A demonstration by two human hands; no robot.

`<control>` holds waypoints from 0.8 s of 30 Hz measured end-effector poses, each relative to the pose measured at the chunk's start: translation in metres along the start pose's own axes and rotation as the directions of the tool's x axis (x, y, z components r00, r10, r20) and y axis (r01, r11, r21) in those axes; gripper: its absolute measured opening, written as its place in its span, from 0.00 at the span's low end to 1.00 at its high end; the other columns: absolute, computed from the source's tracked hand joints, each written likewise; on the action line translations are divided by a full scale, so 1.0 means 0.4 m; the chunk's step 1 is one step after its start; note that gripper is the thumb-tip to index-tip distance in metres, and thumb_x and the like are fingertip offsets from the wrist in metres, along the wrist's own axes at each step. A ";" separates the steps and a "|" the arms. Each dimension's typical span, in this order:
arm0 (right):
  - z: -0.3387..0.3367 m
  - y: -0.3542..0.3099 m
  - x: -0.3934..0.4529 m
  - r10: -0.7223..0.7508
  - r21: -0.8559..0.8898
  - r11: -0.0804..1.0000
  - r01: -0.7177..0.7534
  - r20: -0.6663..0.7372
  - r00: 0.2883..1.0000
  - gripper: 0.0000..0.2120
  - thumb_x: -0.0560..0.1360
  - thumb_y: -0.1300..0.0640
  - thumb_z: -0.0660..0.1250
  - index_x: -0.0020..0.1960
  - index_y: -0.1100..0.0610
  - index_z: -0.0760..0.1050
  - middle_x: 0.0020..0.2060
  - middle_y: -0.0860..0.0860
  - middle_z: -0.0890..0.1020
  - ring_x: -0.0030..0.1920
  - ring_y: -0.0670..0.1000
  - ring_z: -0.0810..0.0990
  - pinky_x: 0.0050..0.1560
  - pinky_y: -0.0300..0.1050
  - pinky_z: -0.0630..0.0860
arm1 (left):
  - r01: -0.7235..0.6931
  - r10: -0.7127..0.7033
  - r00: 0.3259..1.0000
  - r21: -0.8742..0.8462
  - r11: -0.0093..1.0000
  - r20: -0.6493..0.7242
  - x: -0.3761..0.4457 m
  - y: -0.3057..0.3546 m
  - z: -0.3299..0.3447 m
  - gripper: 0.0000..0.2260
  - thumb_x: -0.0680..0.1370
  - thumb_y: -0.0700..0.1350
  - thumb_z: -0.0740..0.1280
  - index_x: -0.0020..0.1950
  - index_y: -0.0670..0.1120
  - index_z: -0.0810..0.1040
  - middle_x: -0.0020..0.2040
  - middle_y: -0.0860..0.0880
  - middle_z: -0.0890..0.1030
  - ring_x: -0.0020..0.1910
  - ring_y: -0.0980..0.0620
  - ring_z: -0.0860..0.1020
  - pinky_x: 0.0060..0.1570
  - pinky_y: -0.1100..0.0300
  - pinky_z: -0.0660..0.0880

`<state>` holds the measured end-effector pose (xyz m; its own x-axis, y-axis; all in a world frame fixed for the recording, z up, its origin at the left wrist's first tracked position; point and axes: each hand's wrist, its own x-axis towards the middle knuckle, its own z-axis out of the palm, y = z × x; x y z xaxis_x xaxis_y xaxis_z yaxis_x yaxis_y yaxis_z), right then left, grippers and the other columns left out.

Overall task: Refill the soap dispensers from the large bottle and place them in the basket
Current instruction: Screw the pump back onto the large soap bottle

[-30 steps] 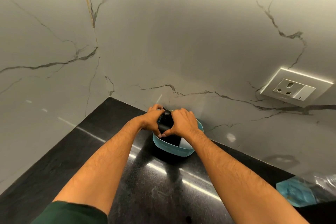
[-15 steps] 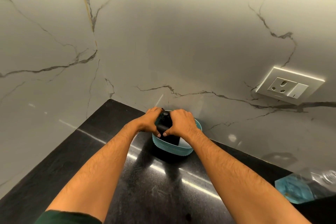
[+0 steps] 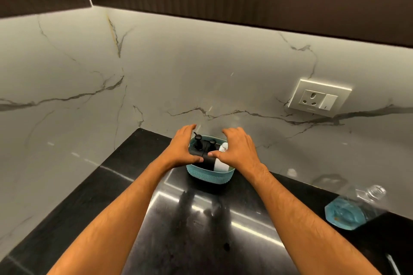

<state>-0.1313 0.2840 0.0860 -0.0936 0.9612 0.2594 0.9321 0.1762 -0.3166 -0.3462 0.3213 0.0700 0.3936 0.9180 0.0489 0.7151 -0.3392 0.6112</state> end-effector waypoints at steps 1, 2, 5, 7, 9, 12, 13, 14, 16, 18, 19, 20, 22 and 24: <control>-0.013 0.007 -0.024 0.007 0.020 1.000 -0.006 -0.018 1.000 0.35 0.66 0.32 0.76 0.59 0.58 0.77 0.55 0.53 0.81 0.58 0.55 0.75 0.56 0.54 0.75 | -0.022 0.022 1.000 -0.010 1.000 -0.017 -0.019 0.020 0.005 0.52 0.69 0.49 0.83 0.84 0.42 0.55 0.81 0.43 0.62 0.80 0.44 0.61 0.77 0.52 0.61; -0.027 0.017 -0.052 0.014 0.034 0.999 -0.012 -0.037 0.999 0.34 0.67 0.33 0.76 0.59 0.58 0.77 0.54 0.52 0.81 0.58 0.55 0.75 0.55 0.54 0.75 | -0.047 0.047 0.998 -0.015 0.999 -0.030 -0.040 0.042 0.013 0.52 0.69 0.50 0.83 0.84 0.42 0.56 0.81 0.43 0.62 0.80 0.44 0.62 0.77 0.51 0.61; -0.057 0.045 -0.126 0.020 0.039 0.999 -0.016 -0.093 0.995 0.31 0.66 0.35 0.77 0.56 0.58 0.78 0.50 0.51 0.82 0.55 0.55 0.75 0.50 0.53 0.75 | -0.083 0.081 0.995 -0.032 0.996 -0.053 -0.087 0.096 0.049 0.53 0.66 0.55 0.80 0.83 0.41 0.58 0.79 0.43 0.65 0.78 0.44 0.64 0.77 0.47 0.65; -0.079 0.069 -0.186 0.023 0.047 0.999 -0.018 -0.129 0.991 0.30 0.66 0.36 0.78 0.57 0.57 0.79 0.50 0.52 0.82 0.55 0.55 0.75 0.49 0.53 0.75 | -0.110 0.106 0.992 -0.051 0.993 -0.076 -0.114 0.135 0.087 0.52 0.64 0.59 0.76 0.82 0.40 0.60 0.76 0.43 0.67 0.75 0.44 0.67 0.76 0.48 0.66; -0.097 0.103 -0.248 0.040 0.036 0.999 -0.034 -0.156 0.987 0.32 0.66 0.36 0.77 0.60 0.57 0.79 0.51 0.52 0.82 0.56 0.55 0.75 0.50 0.54 0.77 | -0.132 0.126 0.988 -0.074 0.988 -0.091 -0.133 0.175 0.138 0.52 0.62 0.61 0.74 0.80 0.40 0.63 0.75 0.43 0.69 0.74 0.44 0.68 0.75 0.47 0.67; -0.117 0.159 -0.334 0.096 0.021 0.995 -0.094 -0.160 0.982 0.35 0.67 0.34 0.75 0.64 0.58 0.78 0.53 0.52 0.82 0.58 0.55 0.75 0.52 0.54 0.77 | -0.147 0.142 0.988 -0.090 0.985 -0.059 -0.151 0.236 0.215 0.52 0.63 0.61 0.76 0.81 0.40 0.62 0.77 0.42 0.67 0.77 0.42 0.66 0.78 0.47 0.64; -0.126 0.181 -0.364 0.118 0.021 0.993 -0.116 -0.159 0.980 0.36 0.68 0.34 0.75 0.65 0.58 0.78 0.54 0.52 0.82 0.59 0.54 0.75 0.54 0.53 0.78 | -0.156 0.154 0.987 -0.091 0.984 -0.036 -0.157 0.265 0.243 0.52 0.64 0.60 0.76 0.82 0.39 0.61 0.79 0.42 0.66 0.78 0.43 0.65 0.79 0.49 0.62; -0.135 0.201 -0.393 0.138 0.021 0.990 -0.136 -0.163 0.977 0.36 0.68 0.34 0.75 0.65 0.58 0.78 0.54 0.52 0.82 0.59 0.54 0.75 0.54 0.53 0.78 | -0.164 0.164 0.986 -0.095 0.982 -0.013 -0.162 0.292 0.270 0.52 0.65 0.60 0.77 0.82 0.40 0.59 0.79 0.42 0.65 0.79 0.44 0.64 0.79 0.53 0.60; -0.154 0.240 -0.447 0.184 0.023 0.983 -0.182 -0.179 0.967 0.36 0.67 0.35 0.75 0.66 0.58 0.78 0.54 0.52 0.82 0.59 0.55 0.75 0.55 0.53 0.78 | -0.180 0.184 0.983 -0.111 0.977 0.026 -0.170 0.342 0.322 0.52 0.67 0.57 0.80 0.83 0.40 0.58 0.80 0.43 0.64 0.79 0.45 0.63 0.77 0.58 0.59; -0.174 0.278 -0.501 0.233 0.031 0.972 -0.231 -0.195 0.953 0.35 0.67 0.36 0.76 0.64 0.59 0.78 0.53 0.52 0.82 0.58 0.55 0.76 0.55 0.54 0.78 | -0.200 0.207 0.977 -0.112 0.973 0.055 -0.172 0.387 0.377 0.51 0.69 0.53 0.83 0.83 0.41 0.58 0.79 0.43 0.65 0.78 0.46 0.64 0.77 0.56 0.61; -0.184 0.297 -0.527 0.255 0.034 0.967 -0.254 -0.200 0.946 0.34 0.67 0.36 0.76 0.63 0.58 0.79 0.52 0.52 0.83 0.57 0.55 0.76 0.55 0.54 0.78 | -0.209 0.217 0.974 -0.114 0.971 0.066 -0.173 0.408 0.403 0.51 0.69 0.52 0.83 0.83 0.41 0.58 0.79 0.44 0.65 0.78 0.45 0.64 0.77 0.56 0.61; -0.192 0.313 -0.550 0.275 0.037 0.961 -0.273 -0.201 0.940 0.33 0.67 0.37 0.76 0.62 0.58 0.79 0.52 0.52 0.83 0.57 0.55 0.76 0.55 0.54 0.78 | -0.216 0.226 0.971 -0.117 0.969 0.077 -0.175 0.425 0.426 0.51 0.69 0.52 0.83 0.83 0.41 0.59 0.79 0.44 0.66 0.78 0.45 0.64 0.77 0.57 0.61; -0.210 0.347 -0.602 0.318 0.041 0.948 -0.317 -0.200 0.927 0.32 0.68 0.38 0.76 0.63 0.57 0.79 0.53 0.52 0.83 0.58 0.54 0.76 0.56 0.54 0.78 | -0.236 0.249 0.962 -0.124 0.964 0.109 -0.178 0.468 0.471 0.50 0.69 0.53 0.83 0.83 0.41 0.59 0.79 0.44 0.65 0.79 0.46 0.63 0.76 0.59 0.60; -0.226 0.381 -0.649 0.359 0.041 0.933 -0.358 -0.197 0.912 0.33 0.68 0.38 0.76 0.66 0.57 0.78 0.55 0.52 0.83 0.59 0.54 0.76 0.58 0.53 0.78 | -0.245 0.264 0.955 -0.137 0.960 0.137 -0.181 0.511 0.512 0.50 0.70 0.54 0.82 0.83 0.43 0.58 0.80 0.45 0.65 0.80 0.47 0.63 0.76 0.58 0.60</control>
<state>0.0667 0.0421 0.0526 0.3179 0.8985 0.3025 0.8886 -0.1711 -0.4256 -0.1102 0.1435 0.0294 0.6435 0.7590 0.0994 0.5106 -0.5224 0.6829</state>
